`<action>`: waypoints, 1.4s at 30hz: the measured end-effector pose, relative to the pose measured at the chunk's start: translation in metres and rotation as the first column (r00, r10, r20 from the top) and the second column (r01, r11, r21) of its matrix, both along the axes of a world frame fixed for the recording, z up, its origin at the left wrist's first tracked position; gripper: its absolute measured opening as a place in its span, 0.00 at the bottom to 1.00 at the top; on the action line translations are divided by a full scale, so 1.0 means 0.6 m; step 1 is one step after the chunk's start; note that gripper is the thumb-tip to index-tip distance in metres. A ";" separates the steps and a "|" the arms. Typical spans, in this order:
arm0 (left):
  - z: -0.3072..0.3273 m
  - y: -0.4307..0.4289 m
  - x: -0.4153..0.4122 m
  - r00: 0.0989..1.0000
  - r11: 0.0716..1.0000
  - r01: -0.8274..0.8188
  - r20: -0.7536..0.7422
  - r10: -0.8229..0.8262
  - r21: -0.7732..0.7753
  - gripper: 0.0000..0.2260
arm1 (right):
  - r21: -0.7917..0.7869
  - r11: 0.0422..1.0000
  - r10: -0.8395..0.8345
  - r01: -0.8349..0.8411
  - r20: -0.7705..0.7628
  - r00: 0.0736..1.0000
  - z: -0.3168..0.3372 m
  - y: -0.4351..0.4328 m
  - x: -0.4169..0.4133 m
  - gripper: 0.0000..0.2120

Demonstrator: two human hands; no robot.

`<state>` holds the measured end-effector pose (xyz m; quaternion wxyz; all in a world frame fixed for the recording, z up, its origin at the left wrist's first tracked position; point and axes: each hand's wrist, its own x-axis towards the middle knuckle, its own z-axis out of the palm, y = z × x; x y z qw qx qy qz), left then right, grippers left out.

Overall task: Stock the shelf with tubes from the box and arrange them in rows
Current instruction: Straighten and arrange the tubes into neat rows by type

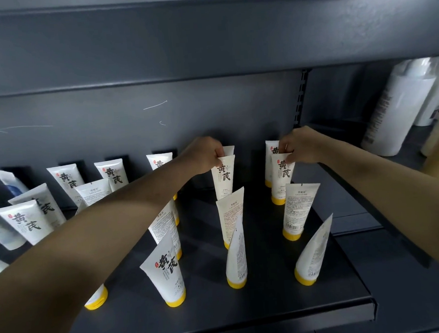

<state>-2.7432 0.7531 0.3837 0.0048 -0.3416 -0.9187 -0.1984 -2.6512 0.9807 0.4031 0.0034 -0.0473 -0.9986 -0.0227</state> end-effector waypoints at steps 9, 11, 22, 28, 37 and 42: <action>-0.001 -0.003 0.002 1.000 1.000 -0.007 -0.003 0.007 0.024 0.09 | 0.013 1.000 0.006 -0.006 0.002 1.000 0.001 0.000 0.000 0.15; 0.000 -0.004 0.001 1.000 1.000 0.005 0.017 -0.006 0.016 0.10 | -0.004 1.000 0.000 0.000 -0.003 1.000 -0.001 0.001 0.000 0.14; 0.030 -0.026 0.008 0.995 0.996 0.032 0.089 -0.040 0.086 0.13 | -0.177 0.984 0.020 -0.016 0.017 1.000 0.031 -0.012 0.030 0.19; 0.053 -0.059 0.060 0.964 0.981 0.179 0.183 -0.191 0.077 0.13 | -0.259 0.963 0.088 -0.068 0.065 0.994 0.070 -0.038 0.086 0.13; 0.048 -0.025 0.095 0.772 0.911 0.410 0.544 -0.329 -0.032 0.20 | -0.150 0.987 0.113 -0.062 0.367 0.923 0.069 -0.059 0.118 0.08; 0.054 -0.022 0.090 0.747 0.905 0.421 0.590 -0.306 -0.064 0.15 | -0.229 0.973 0.050 0.036 0.359 0.932 0.057 -0.055 0.117 0.12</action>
